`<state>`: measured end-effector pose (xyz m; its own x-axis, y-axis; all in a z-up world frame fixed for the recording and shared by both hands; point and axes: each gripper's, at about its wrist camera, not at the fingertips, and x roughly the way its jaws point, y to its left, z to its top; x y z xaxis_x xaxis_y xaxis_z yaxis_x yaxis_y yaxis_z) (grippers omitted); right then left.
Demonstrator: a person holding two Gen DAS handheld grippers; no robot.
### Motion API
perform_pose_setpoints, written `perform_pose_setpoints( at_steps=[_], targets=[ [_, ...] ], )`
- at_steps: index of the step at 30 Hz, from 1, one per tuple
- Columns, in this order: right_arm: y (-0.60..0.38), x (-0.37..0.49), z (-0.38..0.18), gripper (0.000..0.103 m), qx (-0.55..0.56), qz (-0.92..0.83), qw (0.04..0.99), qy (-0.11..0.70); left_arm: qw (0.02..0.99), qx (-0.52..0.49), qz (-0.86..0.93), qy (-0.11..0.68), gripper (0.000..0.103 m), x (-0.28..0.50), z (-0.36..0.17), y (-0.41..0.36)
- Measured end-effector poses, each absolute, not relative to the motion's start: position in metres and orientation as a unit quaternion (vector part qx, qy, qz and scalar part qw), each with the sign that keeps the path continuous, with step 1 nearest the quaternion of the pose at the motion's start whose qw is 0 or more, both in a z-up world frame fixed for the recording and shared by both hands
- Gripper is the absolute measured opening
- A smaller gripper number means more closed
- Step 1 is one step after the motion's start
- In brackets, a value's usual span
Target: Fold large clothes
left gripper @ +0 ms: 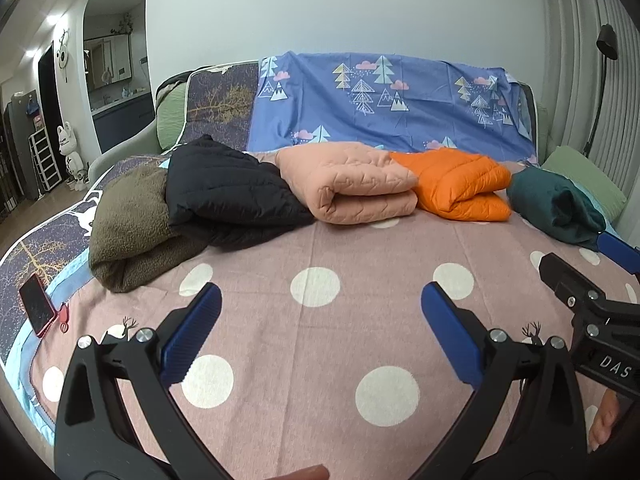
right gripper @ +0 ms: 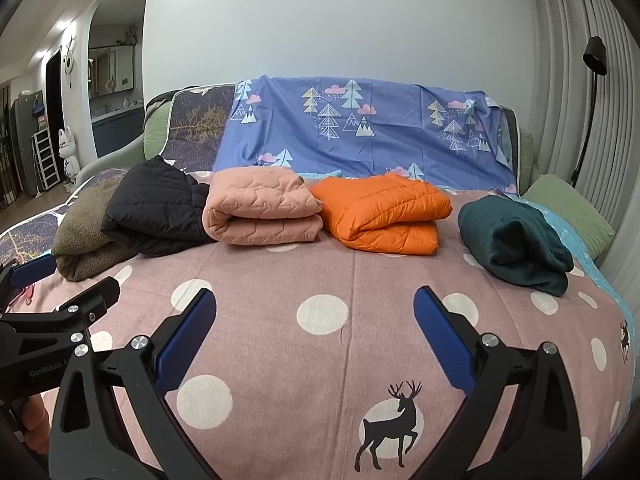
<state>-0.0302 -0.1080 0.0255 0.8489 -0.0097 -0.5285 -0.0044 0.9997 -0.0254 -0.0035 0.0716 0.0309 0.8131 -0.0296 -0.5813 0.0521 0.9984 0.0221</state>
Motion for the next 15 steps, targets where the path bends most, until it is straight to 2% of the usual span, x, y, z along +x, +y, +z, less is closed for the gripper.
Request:
perform_pose_setpoints(
  at_steps=[15],
  targets=[
    [-0.115, -0.030, 0.027, 0.099, -0.001, -0.002, 0.962, 0.272, 0.953, 0.029, -0.024, 0.301, 0.101, -0.002, 0.036, 0.059]
  ],
)
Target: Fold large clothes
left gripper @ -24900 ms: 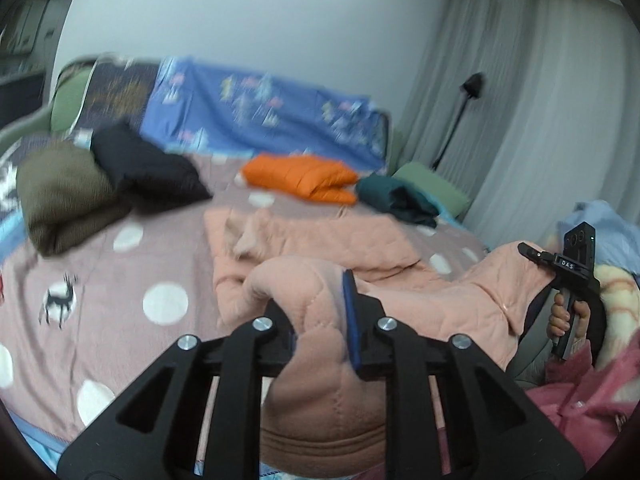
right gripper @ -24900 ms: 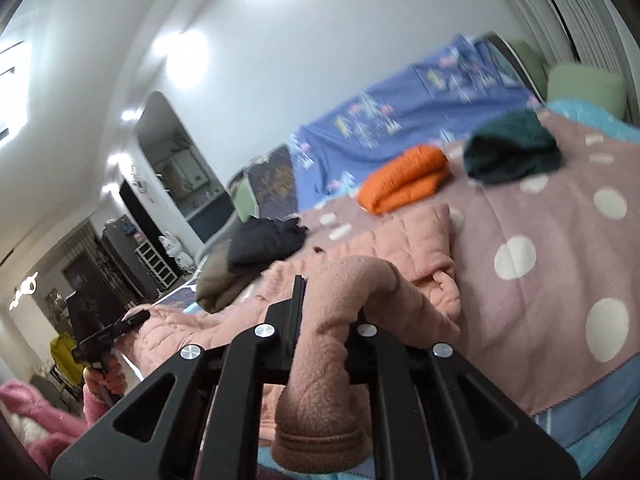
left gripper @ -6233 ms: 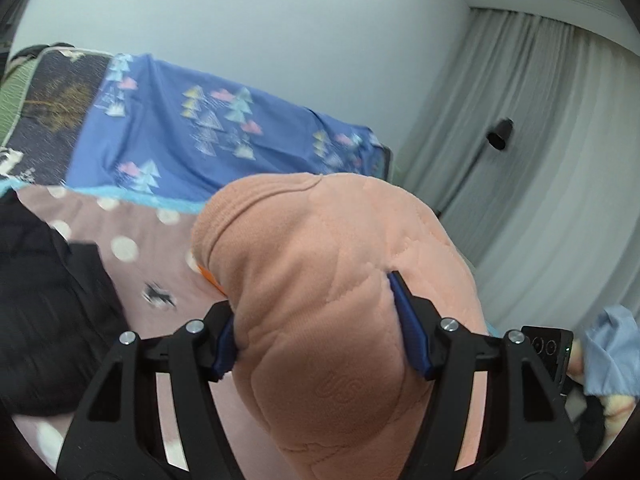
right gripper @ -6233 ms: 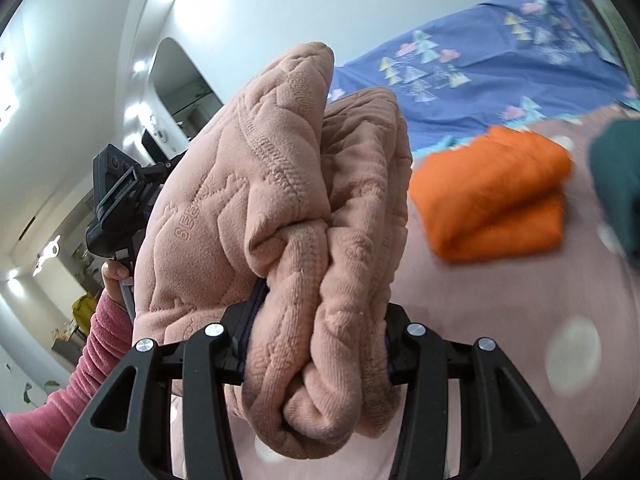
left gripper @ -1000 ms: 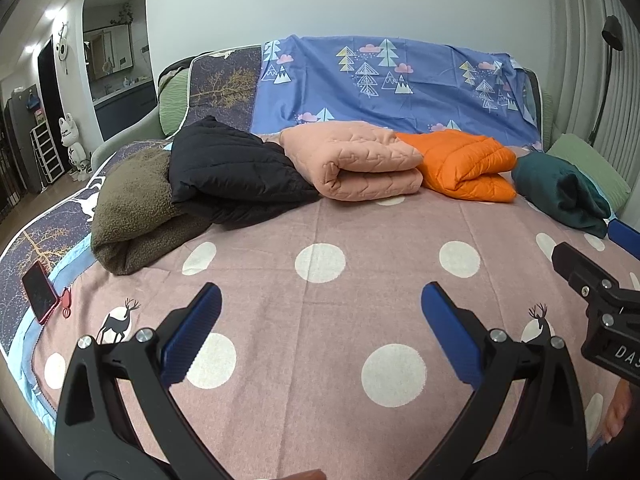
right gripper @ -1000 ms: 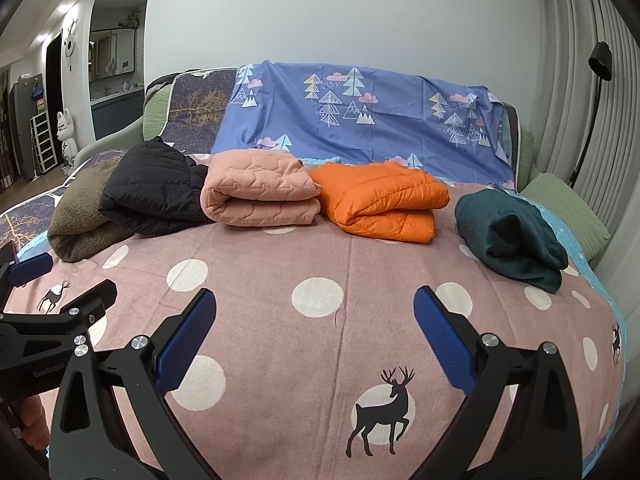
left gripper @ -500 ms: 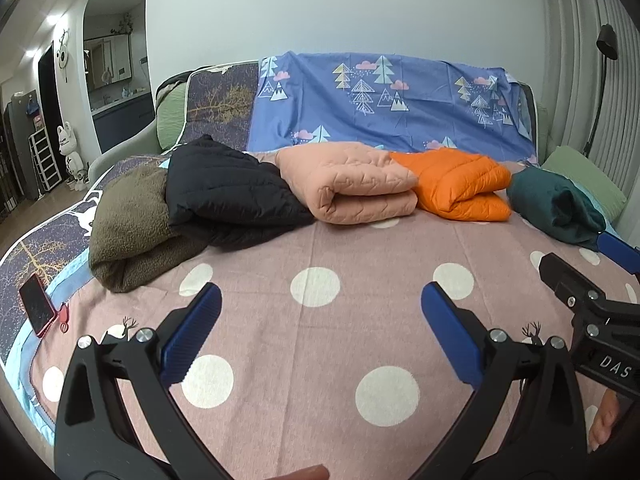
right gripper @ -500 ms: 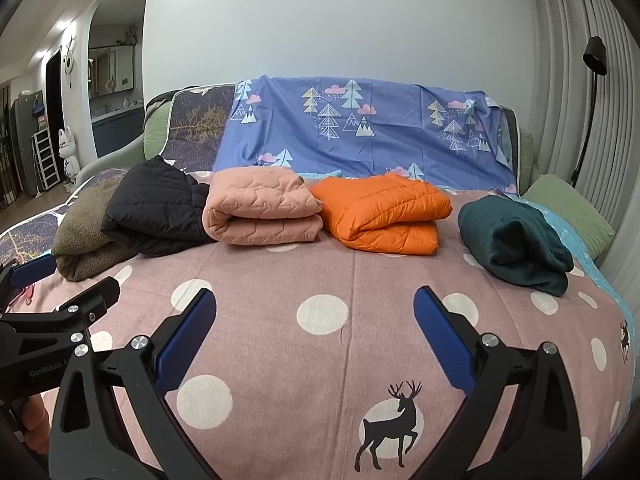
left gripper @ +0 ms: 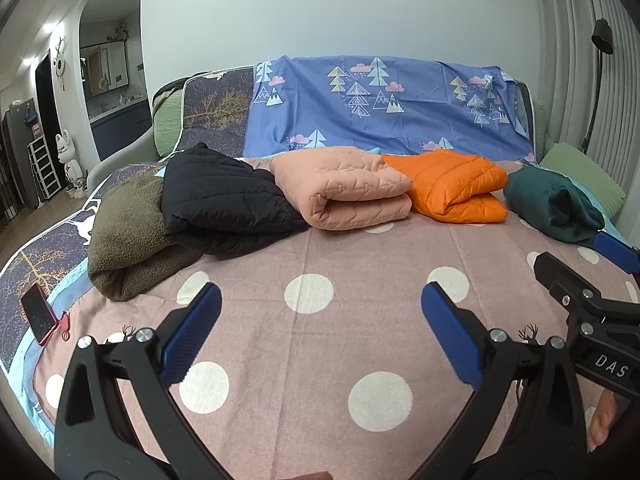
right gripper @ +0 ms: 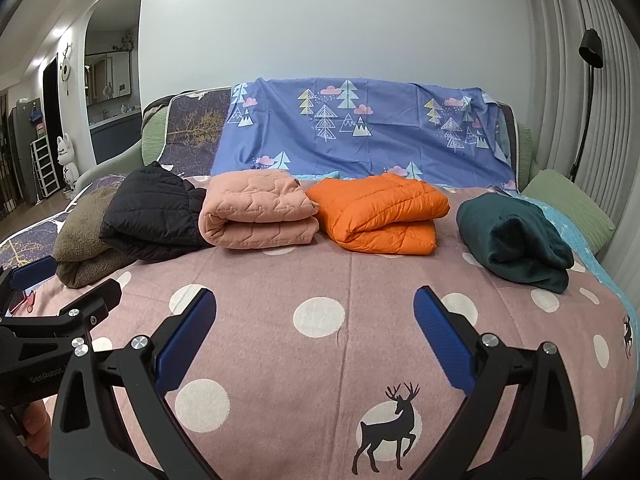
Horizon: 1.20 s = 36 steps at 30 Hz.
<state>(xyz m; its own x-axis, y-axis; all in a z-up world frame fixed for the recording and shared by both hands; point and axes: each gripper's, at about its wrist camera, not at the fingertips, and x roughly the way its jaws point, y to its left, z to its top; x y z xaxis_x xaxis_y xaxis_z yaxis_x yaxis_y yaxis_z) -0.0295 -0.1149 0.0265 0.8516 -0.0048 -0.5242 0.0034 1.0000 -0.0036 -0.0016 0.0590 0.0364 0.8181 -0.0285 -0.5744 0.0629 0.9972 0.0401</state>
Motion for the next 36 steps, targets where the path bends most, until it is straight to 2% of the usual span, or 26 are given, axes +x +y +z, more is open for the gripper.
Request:
perform_pose_setpoints(
  at_steps=[36],
  targets=[
    [-0.1211, -0.0293, 0.0261, 0.099, 0.005, -0.005, 0.961, 0.276, 0.949, 0.035, -0.031, 0.310, 0.101, -0.0005, 0.0291, 0.0543]
  ],
)
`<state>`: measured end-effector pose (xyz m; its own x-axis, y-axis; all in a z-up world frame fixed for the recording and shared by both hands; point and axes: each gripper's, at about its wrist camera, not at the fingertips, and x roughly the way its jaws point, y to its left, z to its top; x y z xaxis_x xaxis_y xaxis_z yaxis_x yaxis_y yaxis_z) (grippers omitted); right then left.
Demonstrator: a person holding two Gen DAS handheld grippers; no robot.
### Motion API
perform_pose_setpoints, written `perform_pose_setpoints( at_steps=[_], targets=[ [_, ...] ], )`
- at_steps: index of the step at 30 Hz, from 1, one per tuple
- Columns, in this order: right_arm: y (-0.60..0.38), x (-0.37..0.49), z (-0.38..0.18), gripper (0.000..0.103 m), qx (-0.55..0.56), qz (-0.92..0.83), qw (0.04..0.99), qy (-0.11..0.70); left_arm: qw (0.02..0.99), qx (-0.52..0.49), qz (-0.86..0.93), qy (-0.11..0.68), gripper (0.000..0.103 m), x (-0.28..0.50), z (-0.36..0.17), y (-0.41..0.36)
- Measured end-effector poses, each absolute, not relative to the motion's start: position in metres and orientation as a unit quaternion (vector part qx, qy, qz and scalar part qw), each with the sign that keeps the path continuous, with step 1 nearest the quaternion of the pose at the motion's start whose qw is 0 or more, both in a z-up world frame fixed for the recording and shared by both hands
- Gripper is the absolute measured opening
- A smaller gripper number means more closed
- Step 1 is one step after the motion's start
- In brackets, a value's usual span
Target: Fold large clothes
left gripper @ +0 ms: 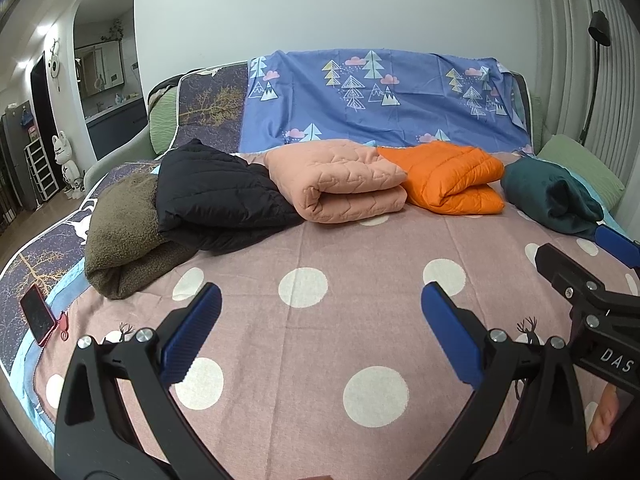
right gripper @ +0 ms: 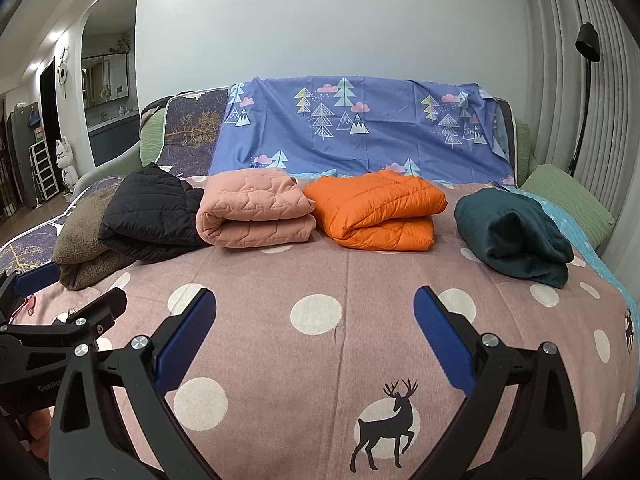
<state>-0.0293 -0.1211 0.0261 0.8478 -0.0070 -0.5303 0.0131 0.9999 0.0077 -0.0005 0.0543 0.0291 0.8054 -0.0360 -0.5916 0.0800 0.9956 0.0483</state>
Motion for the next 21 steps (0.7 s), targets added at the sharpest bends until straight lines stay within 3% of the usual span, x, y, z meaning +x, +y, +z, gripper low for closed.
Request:
perform_pose_setpoints(
  at_steps=[21],
  targets=[
    [-0.1195, -0.0304, 0.0215, 0.099, 0.004, -0.005, 0.960, 0.278, 0.949, 0.034, -0.031, 0.312, 0.101, -0.0012, 0.0289, 0.0536]
  ],
)
